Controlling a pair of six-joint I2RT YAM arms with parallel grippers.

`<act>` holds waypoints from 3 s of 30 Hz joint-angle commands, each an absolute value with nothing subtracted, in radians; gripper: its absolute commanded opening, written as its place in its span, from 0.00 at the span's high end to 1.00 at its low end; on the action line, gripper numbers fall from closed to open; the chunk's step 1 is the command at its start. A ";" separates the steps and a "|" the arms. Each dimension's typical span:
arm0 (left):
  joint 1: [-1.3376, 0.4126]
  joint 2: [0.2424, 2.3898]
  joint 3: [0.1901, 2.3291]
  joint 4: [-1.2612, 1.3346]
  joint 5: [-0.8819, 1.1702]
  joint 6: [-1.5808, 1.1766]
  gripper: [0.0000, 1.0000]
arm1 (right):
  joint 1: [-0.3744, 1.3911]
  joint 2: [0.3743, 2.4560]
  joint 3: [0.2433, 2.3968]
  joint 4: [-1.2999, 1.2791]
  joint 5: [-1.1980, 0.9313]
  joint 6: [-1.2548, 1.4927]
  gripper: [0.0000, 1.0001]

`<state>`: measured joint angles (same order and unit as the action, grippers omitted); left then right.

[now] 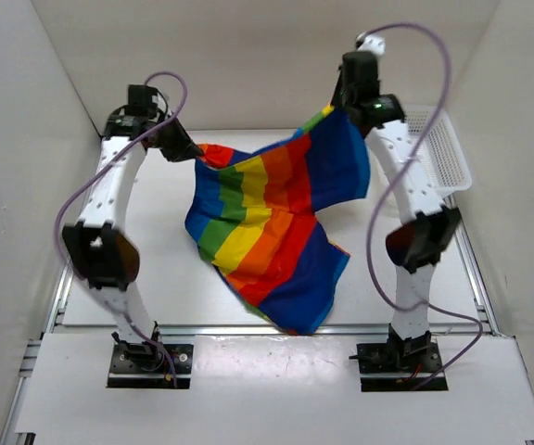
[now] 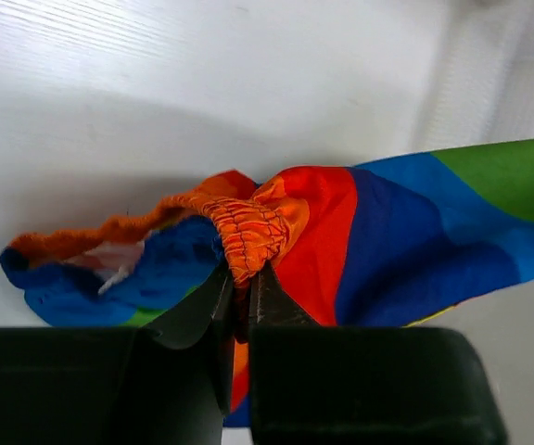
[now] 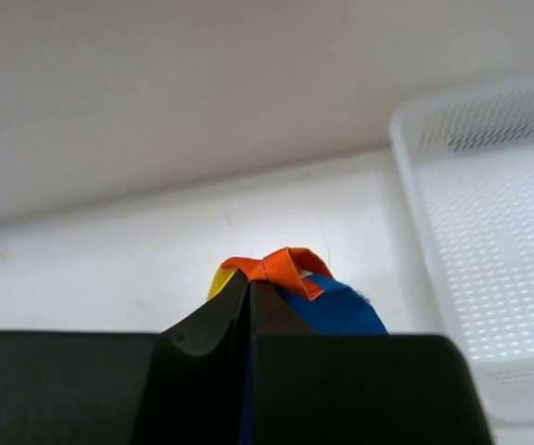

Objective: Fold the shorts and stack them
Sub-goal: Fold the shorts

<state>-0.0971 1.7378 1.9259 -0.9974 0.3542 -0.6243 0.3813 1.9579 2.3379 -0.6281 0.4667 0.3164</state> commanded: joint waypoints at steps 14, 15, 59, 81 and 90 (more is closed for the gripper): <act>0.101 2.281 2.266 -0.956 0.408 -0.519 0.90 | 0.333 2.188 2.315 -0.603 0.161 0.331 1.00; 0.110 2.266 2.244 -0.956 0.408 -0.518 0.90 | 0.347 2.145 2.202 -0.594 0.161 0.342 1.00; 0.213 1.657 1.474 -0.989 0.124 -0.503 0.90 | 1.450 1.348 1.162 -0.850 0.534 0.669 1.00; 0.348 1.856 1.569 -1.049 0.054 -0.453 0.75 | 1.459 1.709 1.367 -0.647 0.198 0.367 0.88; 0.407 1.781 1.424 -1.003 0.069 -0.476 0.03 | 1.295 1.470 1.249 -0.703 0.279 0.501 0.01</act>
